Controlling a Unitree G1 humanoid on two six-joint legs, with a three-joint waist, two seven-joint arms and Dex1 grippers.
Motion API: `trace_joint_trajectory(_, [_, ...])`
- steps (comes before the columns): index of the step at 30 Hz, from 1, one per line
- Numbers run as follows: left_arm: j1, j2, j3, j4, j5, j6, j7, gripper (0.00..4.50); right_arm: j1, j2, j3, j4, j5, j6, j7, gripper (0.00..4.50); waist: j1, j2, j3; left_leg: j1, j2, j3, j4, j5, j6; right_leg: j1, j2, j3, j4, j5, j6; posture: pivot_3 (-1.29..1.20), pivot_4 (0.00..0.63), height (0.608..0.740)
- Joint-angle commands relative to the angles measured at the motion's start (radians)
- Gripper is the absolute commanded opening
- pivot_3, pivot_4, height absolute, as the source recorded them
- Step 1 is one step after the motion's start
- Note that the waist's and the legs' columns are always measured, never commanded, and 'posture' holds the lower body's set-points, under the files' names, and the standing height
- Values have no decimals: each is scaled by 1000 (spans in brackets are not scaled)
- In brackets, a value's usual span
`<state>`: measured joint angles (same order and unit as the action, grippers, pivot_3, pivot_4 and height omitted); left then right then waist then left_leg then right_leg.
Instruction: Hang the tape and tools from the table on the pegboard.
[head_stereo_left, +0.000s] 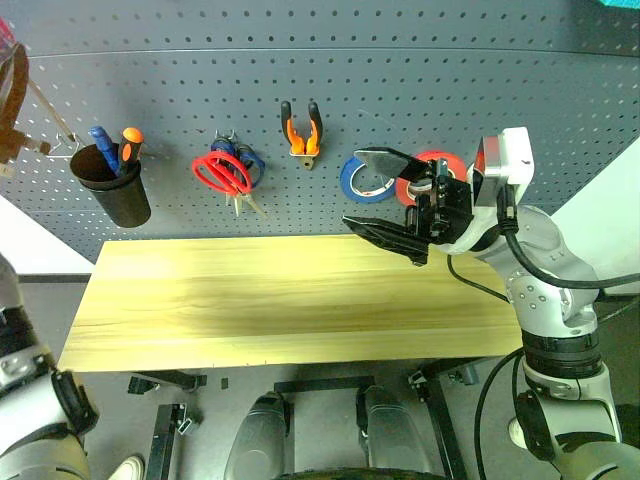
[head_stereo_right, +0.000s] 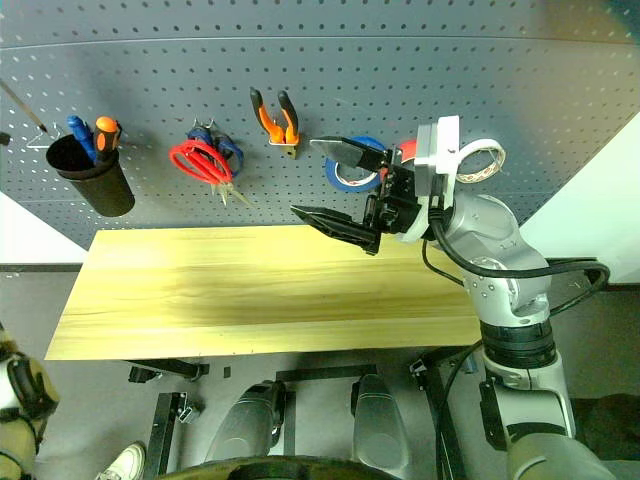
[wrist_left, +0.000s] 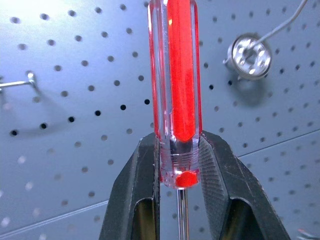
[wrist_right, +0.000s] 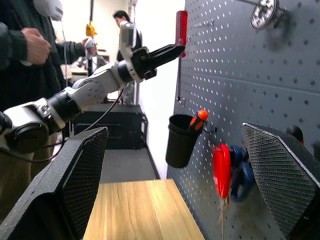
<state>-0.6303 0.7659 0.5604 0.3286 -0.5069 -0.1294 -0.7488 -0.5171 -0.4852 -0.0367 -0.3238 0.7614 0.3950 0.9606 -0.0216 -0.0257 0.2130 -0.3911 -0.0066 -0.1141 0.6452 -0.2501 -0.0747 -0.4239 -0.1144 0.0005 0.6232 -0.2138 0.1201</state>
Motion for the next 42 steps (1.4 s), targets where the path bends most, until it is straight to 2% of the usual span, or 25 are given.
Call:
trace_joint_trajectory(1, [-66,19,-43,127,59,-116,-45,779,7,0,-23,-47,1,-20,-13,4500,-2,0,0,0,0,0,0,0,0,0,0,0,0,0,0,-61,94,730])
trace_joint_trajectory(2, [-76,18,-52,158,66,-134,-54,779,10,-1,-26,-49,-1,-21,-16,4500,-3,0,0,0,0,0,0,0,0,0,0,0,0,0,0,-63,93,730])
trace_joint_trajectory(11, [-105,6,-66,282,70,-210,-69,3664,30,-16,-36,-63,-9,-16,-31,4500,-24,0,0,0,0,0,0,0,0,0,0,0,0,1,1,-77,94,730])
trace_joint_trajectory(13, [-95,2,-52,268,49,-204,-67,3664,33,-18,-36,-64,-10,-16,-30,4500,-25,0,0,0,0,0,0,0,0,0,0,0,0,1,1,-77,94,730])
trace_joint_trajectory(16, [14,-10,-4,115,-102,-31,-122,3664,43,-21,-32,-63,-17,-18,-30,4500,-30,0,0,0,0,0,1,0,0,0,0,0,1,1,1,-74,96,730])
trace_joint_trajectory(20, [325,-21,36,-186,-304,241,-210,3664,65,-29,-36,-63,-23,-16,-28,4500,-48,0,-1,1,0,1,0,0,0,-1,-1,2,3,1,2,-58,101,730])
trace_joint_trajectory(22, [471,-31,47,-312,-348,317,-222,3664,87,-39,-36,-63,-34,-18,-20,4500,-48,0,-1,1,1,1,-1,0,0,-1,-1,2,4,0,2,-48,103,730])
trace_joint_trajectory(26, [758,-71,23,-467,-236,308,-207,3664,172,-78,-23,-47,-108,-61,10,4500,-40,0,-2,1,1,1,0,0,0,-1,0,2,4,0,1,-31,108,730])
trace_joint_trajectory(29, [864,-126,-12,-451,-121,214,-184,3664,242,-97,-9,-7,-197,-135,25,4500,-26,2,-6,1,1,3,0,0,0,0,0,3,1,-1,-2,-25,109,730])
trace_joint_trajectory(36, [984,-241,-67,-261,82,-49,-187,3664,447,-141,-42,189,-354,-346,78,4500,-13,1,-25,3,2,4,2,0,0,7,1,2,-10,-1,-4,-19,111,730])
trace_joint_trajectory(42, [1008,-275,-89,-112,145,-218,-190,3664,538,-161,-107,355,-402,-454,73,4500,-15,4,-29,4,2,4,1,-1,0,8,0,2,-10,-1,-4,-31,115,730])
